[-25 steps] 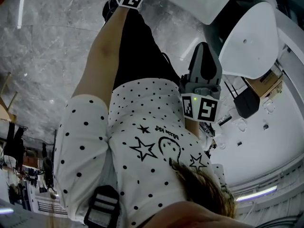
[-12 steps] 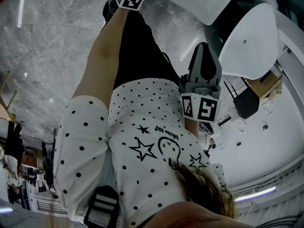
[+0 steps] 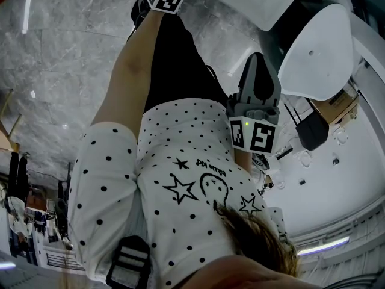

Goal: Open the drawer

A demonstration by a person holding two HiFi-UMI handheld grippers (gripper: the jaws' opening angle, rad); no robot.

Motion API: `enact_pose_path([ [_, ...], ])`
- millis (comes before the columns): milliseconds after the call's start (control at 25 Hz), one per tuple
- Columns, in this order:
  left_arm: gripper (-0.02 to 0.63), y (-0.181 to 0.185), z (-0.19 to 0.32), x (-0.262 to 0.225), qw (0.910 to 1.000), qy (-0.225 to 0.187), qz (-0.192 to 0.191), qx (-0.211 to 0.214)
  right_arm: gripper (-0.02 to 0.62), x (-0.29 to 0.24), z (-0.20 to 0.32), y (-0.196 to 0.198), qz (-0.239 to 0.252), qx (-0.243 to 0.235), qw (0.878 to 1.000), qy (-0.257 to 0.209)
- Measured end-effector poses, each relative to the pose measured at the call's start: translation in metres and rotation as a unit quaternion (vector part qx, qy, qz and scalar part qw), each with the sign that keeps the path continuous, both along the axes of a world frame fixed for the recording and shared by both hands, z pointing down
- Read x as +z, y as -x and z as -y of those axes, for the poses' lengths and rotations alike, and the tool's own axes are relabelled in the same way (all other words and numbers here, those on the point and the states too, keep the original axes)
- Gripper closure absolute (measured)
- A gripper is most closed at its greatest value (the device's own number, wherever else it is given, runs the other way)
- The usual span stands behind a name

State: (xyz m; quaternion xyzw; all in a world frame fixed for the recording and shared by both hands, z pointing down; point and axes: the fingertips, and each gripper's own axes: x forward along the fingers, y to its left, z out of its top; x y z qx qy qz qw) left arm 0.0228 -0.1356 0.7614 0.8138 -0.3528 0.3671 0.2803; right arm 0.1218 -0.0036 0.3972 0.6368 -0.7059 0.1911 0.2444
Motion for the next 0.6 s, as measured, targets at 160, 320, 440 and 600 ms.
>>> enact_pose_path([
  [160, 0.474, 0.003, -0.006, 0.000, 1.0000, 0.001, 0.001, -0.001, 0.581, 0.000, -0.001, 0.002, 0.000, -0.001, 1.000, 0.000],
  [320, 0.474, 0.004, -0.010, 0.003, 1.0000, 0.003, 0.001, -0.002, 0.580, 0.001, -0.002, 0.002, -0.001, -0.001, 1.000, -0.001],
  [440, 0.475, 0.005, -0.011, 0.003, 1.0000, 0.004, 0.001, 0.000, 0.580, 0.002, -0.002, 0.004, -0.001, -0.001, 1.000, 0.000],
  [600, 0.476, 0.009, -0.014, 0.002, 1.0000, 0.005, 0.000, 0.002, 0.580, 0.001, -0.001, 0.009, -0.001, -0.003, 1.000, -0.001],
])
